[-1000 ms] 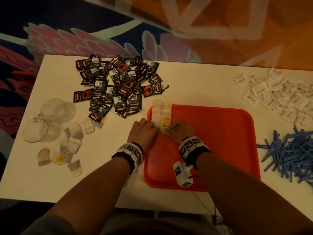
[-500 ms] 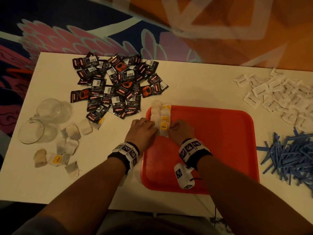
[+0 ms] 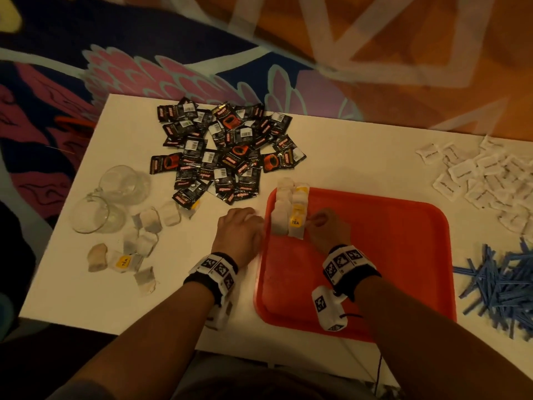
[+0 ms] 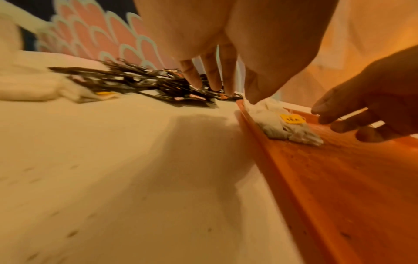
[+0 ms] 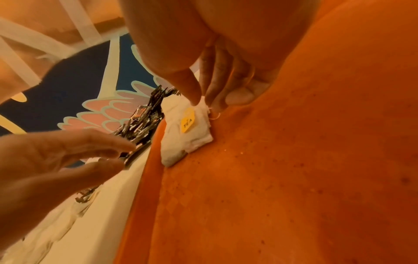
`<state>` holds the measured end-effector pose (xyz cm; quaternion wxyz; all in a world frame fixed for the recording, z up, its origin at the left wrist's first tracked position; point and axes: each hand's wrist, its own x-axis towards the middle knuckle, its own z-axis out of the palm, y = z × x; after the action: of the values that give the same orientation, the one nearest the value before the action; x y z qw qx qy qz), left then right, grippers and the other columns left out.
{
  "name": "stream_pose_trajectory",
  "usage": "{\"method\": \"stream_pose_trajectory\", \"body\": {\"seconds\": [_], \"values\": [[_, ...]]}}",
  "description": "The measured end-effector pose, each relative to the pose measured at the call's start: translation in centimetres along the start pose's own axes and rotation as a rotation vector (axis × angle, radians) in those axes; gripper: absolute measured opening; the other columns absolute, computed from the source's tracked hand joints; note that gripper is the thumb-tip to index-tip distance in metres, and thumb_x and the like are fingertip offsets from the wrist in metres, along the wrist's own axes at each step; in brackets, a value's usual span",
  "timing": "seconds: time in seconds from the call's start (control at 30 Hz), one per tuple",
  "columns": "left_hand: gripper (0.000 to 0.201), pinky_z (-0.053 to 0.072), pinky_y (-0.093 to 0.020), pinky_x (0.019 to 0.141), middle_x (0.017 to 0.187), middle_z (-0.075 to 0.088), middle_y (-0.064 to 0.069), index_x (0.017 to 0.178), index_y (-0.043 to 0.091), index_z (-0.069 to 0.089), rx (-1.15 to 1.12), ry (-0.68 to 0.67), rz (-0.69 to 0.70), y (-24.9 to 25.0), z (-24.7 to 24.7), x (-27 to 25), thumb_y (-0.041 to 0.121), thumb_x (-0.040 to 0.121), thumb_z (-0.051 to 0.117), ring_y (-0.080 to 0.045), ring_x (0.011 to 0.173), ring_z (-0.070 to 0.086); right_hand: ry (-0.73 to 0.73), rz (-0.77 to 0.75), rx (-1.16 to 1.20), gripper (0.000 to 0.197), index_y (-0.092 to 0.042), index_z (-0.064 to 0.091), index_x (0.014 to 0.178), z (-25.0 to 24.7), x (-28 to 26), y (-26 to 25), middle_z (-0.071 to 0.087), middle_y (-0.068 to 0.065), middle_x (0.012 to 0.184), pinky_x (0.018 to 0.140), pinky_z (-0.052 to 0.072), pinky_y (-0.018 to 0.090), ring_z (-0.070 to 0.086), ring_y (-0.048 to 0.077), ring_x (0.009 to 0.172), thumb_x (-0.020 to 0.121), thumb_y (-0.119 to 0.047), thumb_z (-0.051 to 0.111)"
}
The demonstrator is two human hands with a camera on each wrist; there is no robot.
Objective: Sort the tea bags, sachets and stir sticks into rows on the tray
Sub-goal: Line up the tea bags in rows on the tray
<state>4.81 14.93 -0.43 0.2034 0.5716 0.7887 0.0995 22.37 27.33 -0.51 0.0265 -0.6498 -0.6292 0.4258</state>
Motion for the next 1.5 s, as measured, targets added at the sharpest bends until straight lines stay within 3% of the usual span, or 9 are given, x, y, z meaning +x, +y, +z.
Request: {"method": "stream_pose_trajectory", "body": {"seconds": [0.07,0.2,0.3,0.47,0.8,0.97,1.1,1.23,1.5], "values": [[0.04,0.032,-0.044,0.106,0.142,0.05,-0.009,0.13,0.019,0.062,-0.041,0.01,-0.12,-1.4,-0.3,-1.6,0.022,0.091,0.061,-0.032,0.132,0.04,-0.005,-0.026,0.004,0.008,-0.019,0.06,0.097,0.2,-0.5,-0.5,0.06,-0.004,0.088,0.074,0.051,0.03,0.058,0.015,0.085,0.091,-0.021,0.064],[0.047,0.031,-0.045,0.108,0.15,0.038,-0.009,0.138,0.023,0.054,-0.024,0.014,-0.355,-5.0,-1.2,-5.0,0.017,0.091,0.058,-0.032,0.136,0.035,-0.078,-0.091,-0.019,0.008,-0.021,0.059,0.096,1.5,-1.5,-2.0,0.059,-0.004,0.086,0.061,0.041,0.024,0.056,0.016,0.083,0.089,-0.018,0.063],[0.057,0.029,-0.045,0.112,0.157,0.027,-0.011,0.146,0.027,0.045,0.037,0.008,-0.534,-8.1,-2.3,-7.6,0.019,0.091,0.057,-0.033,0.141,0.027,-0.17,-0.15,-0.063,0.006,-0.022,0.059,0.091,2.9,-2.3,-3.2,0.059,-0.005,0.087,0.07,0.042,0.026,0.057,0.016,0.086,0.09,-0.017,0.061],[0.094,0.027,-0.053,0.115,0.164,-0.008,-0.009,0.155,0.043,0.005,0.122,-0.301,-0.713,-13.9,-3.9,-11.0,0.031,0.085,0.067,-0.04,0.148,0.008,-0.271,-0.228,-0.139,0.006,-0.018,0.064,0.092,5.1,-4.0,-4.9,0.063,-0.007,0.088,0.073,0.044,0.025,0.058,0.013,0.085,0.089,-0.013,0.063],[0.041,0.041,-0.048,0.104,0.154,0.029,-0.005,0.144,0.026,0.043,-0.036,-0.132,-0.542,-12.1,-2.3,-13.1,0.028,0.102,0.046,-0.032,0.137,0.03,-0.406,-0.222,-0.223,0.008,-0.02,0.064,0.097,7.5,-6.5,-5.9,0.064,-0.004,0.095,0.062,0.041,0.016,0.056,0.005,0.078,0.09,-0.018,0.067],[0.055,0.044,-0.047,0.101,0.162,0.012,-0.005,0.142,0.034,0.046,-0.02,0.01,-0.483,-11.4,-1.3,-13.5,0.024,0.091,0.065,-0.034,0.145,0.019,-0.416,-0.238,-0.225,0.008,-0.02,0.063,0.097,7.9,-7.1,-5.9,0.062,-0.006,0.091,0.057,0.039,0.014,0.055,0.002,0.076,0.09,-0.018,0.067],[0.076,0.037,-0.052,0.111,0.165,-0.003,-0.004,0.153,0.043,0.024,0.038,-0.159,-0.403,-13.5,-1.3,-13.1,0.021,0.091,0.062,-0.037,0.15,0.003,-0.402,-0.252,-0.223,0.008,-0.017,0.065,0.098,8.0,-7.7,-5.7,0.059,-0.01,0.084,0.057,0.039,0.013,0.053,0.001,0.074,0.09,-0.016,0.067],[0.059,0.04,-0.047,0.108,0.162,0.015,-0.005,0.149,0.037,0.038,0.078,-0.243,-0.331,-14.0,-1.2,-12.2,0.019,0.096,0.056,-0.035,0.144,0.018,-0.419,-0.261,-0.202,0.006,-0.017,0.064,0.096,7.9,-8.1,-5.6,0.062,-0.007,0.088,0.061,0.041,0.015,0.057,0.007,0.081,0.09,-0.016,0.067],[0.021,0.043,-0.029,0.086,0.116,0.055,-0.01,0.11,0.012,0.067,-0.212,-0.045,-0.344,-10.9,0.6,-10.9,0.012,0.091,0.058,-0.031,0.103,0.057,-0.432,-0.276,-0.171,0.008,-0.014,0.066,0.098,7.3,-9.1,-5.3,0.063,-0.005,0.09,0.059,0.041,0.011,0.056,0.003,0.076,0.09,-0.016,0.067]]}}
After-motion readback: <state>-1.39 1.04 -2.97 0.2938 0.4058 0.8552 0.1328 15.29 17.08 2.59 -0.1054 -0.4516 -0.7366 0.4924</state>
